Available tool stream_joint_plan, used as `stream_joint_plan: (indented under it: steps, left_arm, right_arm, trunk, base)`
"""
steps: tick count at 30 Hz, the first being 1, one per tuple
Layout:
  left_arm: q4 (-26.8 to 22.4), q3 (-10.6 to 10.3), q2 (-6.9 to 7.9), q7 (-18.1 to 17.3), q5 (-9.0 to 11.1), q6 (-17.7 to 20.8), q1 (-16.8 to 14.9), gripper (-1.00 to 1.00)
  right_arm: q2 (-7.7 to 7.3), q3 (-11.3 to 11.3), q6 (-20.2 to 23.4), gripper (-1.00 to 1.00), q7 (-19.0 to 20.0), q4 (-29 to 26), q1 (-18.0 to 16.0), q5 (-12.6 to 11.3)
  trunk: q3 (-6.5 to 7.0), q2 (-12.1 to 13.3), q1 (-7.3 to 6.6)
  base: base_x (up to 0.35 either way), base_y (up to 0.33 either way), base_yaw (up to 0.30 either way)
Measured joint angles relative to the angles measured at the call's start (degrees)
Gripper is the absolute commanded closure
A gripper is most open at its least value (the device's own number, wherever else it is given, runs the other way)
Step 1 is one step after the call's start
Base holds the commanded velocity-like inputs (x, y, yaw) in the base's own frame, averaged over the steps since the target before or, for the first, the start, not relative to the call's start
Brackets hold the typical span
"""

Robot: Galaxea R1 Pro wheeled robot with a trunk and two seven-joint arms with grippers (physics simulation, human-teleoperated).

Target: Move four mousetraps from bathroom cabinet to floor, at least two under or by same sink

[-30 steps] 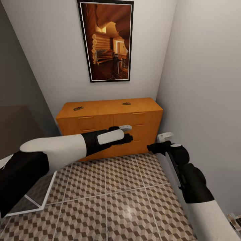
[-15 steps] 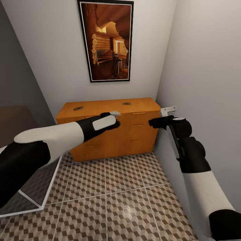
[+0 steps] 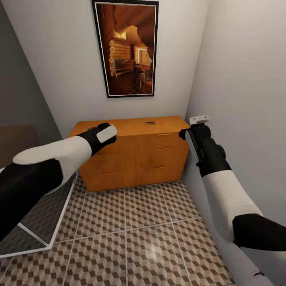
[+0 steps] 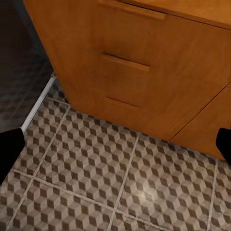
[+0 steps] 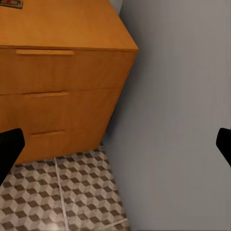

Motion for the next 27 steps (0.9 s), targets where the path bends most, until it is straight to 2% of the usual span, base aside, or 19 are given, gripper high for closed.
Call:
stream_joint_plan:
  steps: [3, 4, 7, 8, 9, 10, 13, 18, 25, 27]
  left_arm:
    - [0.81, -0.37, 0.19, -0.01, -1.37, -0.08, 0.08, -1.00]
    - [1.12, -0.75, 0.29, -0.04, -3.30, -0.13, 0.13, -1.00]
    - [1.33, -1.03, 0.37, -0.16, -6.90, -0.19, 0.22, -1.00]
    - [1.28, -1.14, 0.25, -0.21, -10.13, -0.20, 0.31, -1.00]
    - [1.09, -1.21, -0.07, -0.17, -12.37, -0.20, 0.43, -1.00]
    - [0.97, -1.22, -0.18, -0.15, -12.91, -0.20, 0.46, -1.00]
    - [0.28, -1.26, -0.42, -0.11, -14.03, -0.19, 0.53, -1.00]
    - [-0.36, -1.29, -0.47, -0.22, -14.62, -0.18, 0.56, -1.00]
    - [-0.64, -0.94, -0.37, -2.08, -14.52, 0.30, 0.63, -1.00]
    - [-0.57, -0.88, -0.19, -3.49, -14.51, 0.33, 0.65, -1.00]
  right_arm:
    - [0.58, -0.18, -1.15, -1.00, -0.46, 1.82, -1.35, 0.06]
    - [0.96, -0.14, -1.78, -1.00, -0.62, 2.21, -1.90, 0.14]
    - [1.57, -0.02, -2.29, -1.00, -0.72, 1.88, -2.36, 0.20]
    - [2.27, 0.10, -2.53, -1.00, -0.76, 1.07, -2.58, 0.23]
    - [2.80, 0.14, -2.67, -1.00, -0.75, 0.60, -2.67, 0.23]
    - [2.92, 0.14, -2.70, -1.00, -0.72, 0.51, -2.68, 0.24]
    - [3.18, 0.13, -2.81, -1.00, -0.65, 0.37, -2.70, 0.19]
    - [3.38, 0.15, -2.88, -1.00, -0.55, 0.11, -2.53, 0.22]
    - [3.68, 0.19, -2.84, -1.00, -0.14, -0.11, -2.05, 0.12]
    - [3.73, 0.19, -2.74, -1.00, -0.01, -0.02, -1.92, -1.24]
  trunk:
    - [0.00, 0.00, 0.00]
    - [0.00, 0.00, 0.00]
    - [0.00, 0.00, 0.00]
    - [0.00, -0.01, 0.00]
    - [0.00, 0.00, 0.00]
    - [0.00, 0.00, 0.00]
    - [0.00, 0.00, 0.00]
    - [0.00, 0.00, -0.01]
    - [0.00, -0.01, -0.03]
    - [0.00, -0.01, -0.04]
  base:
    - [0.000, 0.000, 0.000]
    - [0.000, 0.000, 0.000]
    - [0.000, 0.000, 0.000]
    - [0.000, 0.000, 0.000]
    - [0.000, 0.000, 0.000]
    - [0.000, 0.000, 0.000]
    - [0.000, 0.000, 0.000]
    - [0.043, 0.000, 0.000]
    - [0.279, 0.000, 0.000]
    - [0.334, 0.000, 0.000]
